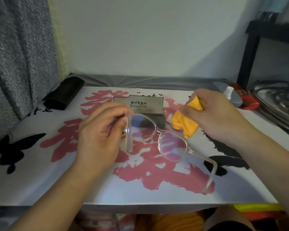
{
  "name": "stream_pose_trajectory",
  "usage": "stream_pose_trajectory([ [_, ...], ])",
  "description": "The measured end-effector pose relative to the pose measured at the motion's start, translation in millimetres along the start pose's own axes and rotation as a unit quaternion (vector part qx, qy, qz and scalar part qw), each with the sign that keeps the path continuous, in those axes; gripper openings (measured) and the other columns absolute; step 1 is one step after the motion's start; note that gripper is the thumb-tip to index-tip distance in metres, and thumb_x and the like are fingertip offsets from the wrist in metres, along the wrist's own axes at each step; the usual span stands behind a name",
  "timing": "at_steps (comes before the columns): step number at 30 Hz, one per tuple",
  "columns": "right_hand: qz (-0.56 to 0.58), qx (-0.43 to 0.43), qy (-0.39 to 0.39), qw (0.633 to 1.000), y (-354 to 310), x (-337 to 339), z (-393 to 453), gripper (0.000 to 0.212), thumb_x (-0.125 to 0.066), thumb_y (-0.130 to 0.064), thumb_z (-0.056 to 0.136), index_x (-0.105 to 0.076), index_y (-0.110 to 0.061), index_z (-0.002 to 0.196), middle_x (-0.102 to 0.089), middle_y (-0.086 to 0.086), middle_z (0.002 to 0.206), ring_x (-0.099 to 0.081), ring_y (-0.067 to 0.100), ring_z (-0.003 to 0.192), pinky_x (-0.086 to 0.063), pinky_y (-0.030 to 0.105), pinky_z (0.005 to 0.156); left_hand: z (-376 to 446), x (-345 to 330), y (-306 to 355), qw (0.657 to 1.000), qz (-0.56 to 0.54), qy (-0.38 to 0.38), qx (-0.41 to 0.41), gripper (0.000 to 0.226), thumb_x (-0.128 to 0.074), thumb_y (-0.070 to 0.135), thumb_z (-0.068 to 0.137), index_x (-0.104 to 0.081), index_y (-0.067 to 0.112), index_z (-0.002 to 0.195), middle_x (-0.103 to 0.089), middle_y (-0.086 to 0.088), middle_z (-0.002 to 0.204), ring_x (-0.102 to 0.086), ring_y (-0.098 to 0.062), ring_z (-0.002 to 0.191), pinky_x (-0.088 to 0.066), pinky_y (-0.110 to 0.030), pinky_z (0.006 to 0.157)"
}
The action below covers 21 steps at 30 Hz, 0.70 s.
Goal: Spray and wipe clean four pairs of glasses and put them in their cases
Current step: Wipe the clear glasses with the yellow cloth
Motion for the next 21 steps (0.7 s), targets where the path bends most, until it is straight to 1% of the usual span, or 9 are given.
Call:
stream_pose_trajectory([
  [2,-0.027,0.017,0.013,0.999,-6.2,1.1,3.1,0.034,-0.065,-0.038,0.094,-0.064,-0.006,0.083,-0.059,0.002,0.062,-0.052,0.004,0.05,-0.038,0.017,0.045,-0.3,-0.7,2.6,1.0,-0.003,-0.007,-0.01,0.018,-0.064,-0.013,0.09,-0.072,0.003,0.092,-0.065,0.007,0.096,-0.06,0.004,0.094,-0.043,-0.009,0.087],
  [4,-0.045,0.044,0.033,0.997,-11.8,2.2,6.9,0.037,-0.066,-0.042,0.093,-0.069,-0.007,0.081,-0.064,0.007,0.081,-0.061,0.012,0.066,-0.049,0.029,0.061,-0.3,-0.1,2.5,1.0,-0.006,-0.006,-0.011,0.018,-0.064,-0.013,0.09,-0.072,0.003,0.092,-0.065,0.005,0.095,-0.06,0.002,0.094,-0.043,-0.01,0.087],
  [7,-0.103,0.13,0.101,0.981,-19.2,2.0,13.6,0.037,-0.069,-0.038,0.092,-0.074,-0.005,0.077,-0.065,0.006,0.097,-0.06,0.022,0.091,-0.043,0.032,0.081,-0.1,2.2,1.2,1.0,-0.006,0.006,0.001,0.021,-0.064,-0.014,0.089,-0.072,0.005,0.093,-0.064,0.011,0.098,-0.059,0.006,0.095,-0.043,-0.01,0.088],
  [10,-0.16,0.205,0.188,0.947,-28.1,6.6,15.5,0.048,-0.06,-0.042,0.094,-0.066,-0.004,0.065,-0.059,0.008,0.079,-0.055,0.028,0.079,-0.043,0.037,0.072,-0.2,2.6,3.2,1.0,-0.012,0.005,-0.009,0.023,-0.063,-0.015,0.089,-0.071,0.005,0.095,-0.063,0.011,0.099,-0.059,0.004,0.095,-0.044,-0.012,0.088],
  [12,-0.149,0.185,0.187,0.953,-31.6,6.7,16.1,0.057,-0.054,-0.043,0.099,-0.05,-0.003,0.058,-0.047,0.01,0.063,-0.047,0.028,0.063,-0.041,0.043,0.062,-0.6,2.3,2.6,1.0,-0.014,0.003,-0.013,0.022,-0.064,-0.016,0.089,-0.071,0.004,0.094,-0.064,0.009,0.098,-0.06,0.001,0.095,-0.046,-0.014,0.087],
  [16,-0.016,0.06,-0.055,0.997,-31.6,-2.2,-0.1,0.06,-0.047,-0.055,0.098,-0.053,0.0,0.074,-0.046,0.003,0.058,-0.044,0.015,0.053,-0.037,0.025,0.053,-0.4,1.9,-4.1,1.0,-0.023,0.012,0.009,0.017,-0.064,-0.011,0.091,-0.069,0.005,0.092,-0.064,0.006,0.096,-0.062,-0.005,0.096,-0.048,-0.019,0.087],
  [18,0.026,0.03,-0.215,0.976,-29.9,-8.8,-17.4,0.067,-0.034,-0.065,0.094,-0.069,-0.009,0.086,-0.07,-0.006,0.079,-0.066,0.007,0.073,-0.049,0.014,0.075,0.3,1.9,-5.5,1.0,-0.015,0.015,0.013,0.017,-0.063,-0.004,0.093,-0.068,0.012,0.094,-0.064,0.006,0.096,-0.062,-0.004,0.096,-0.046,-0.016,0.087],
  [19,0.06,0.017,-0.267,0.962,-27.6,-10.6,-23.4,0.07,-0.03,-0.067,0.092,-0.075,-0.014,0.09,-0.075,-0.008,0.098,-0.069,0.005,0.093,-0.052,0.02,0.088,0.5,1.5,-6.6,1.0,-0.017,0.014,0.016,0.016,-0.062,-0.003,0.093,-0.068,0.012,0.094,-0.064,0.004,0.096,-0.062,-0.004,0.096,-0.046,-0.016,0.087],
  [21,0.139,-0.004,-0.304,0.943,-20.6,-11.6,-23.4,0.058,-0.037,-0.059,0.096,-0.078,-0.018,0.096,-0.074,-0.004,0.112,-0.068,0.012,0.109,-0.054,0.033,0.094,-0.3,-0.2,-7.4,1.0,-0.014,0.01,0.014,0.012,-0.063,-0.005,0.092,-0.07,0.005,0.093,-0.065,0.002,0.095,-0.062,-0.006,0.096,-0.047,-0.017,0.086],
])
Point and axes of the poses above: each hand's wrist, its own z-axis towards the middle knuckle, its own x-axis out of the back of the hand, y = z × x, the point moved 4 cm from there along z, towards the middle knuckle
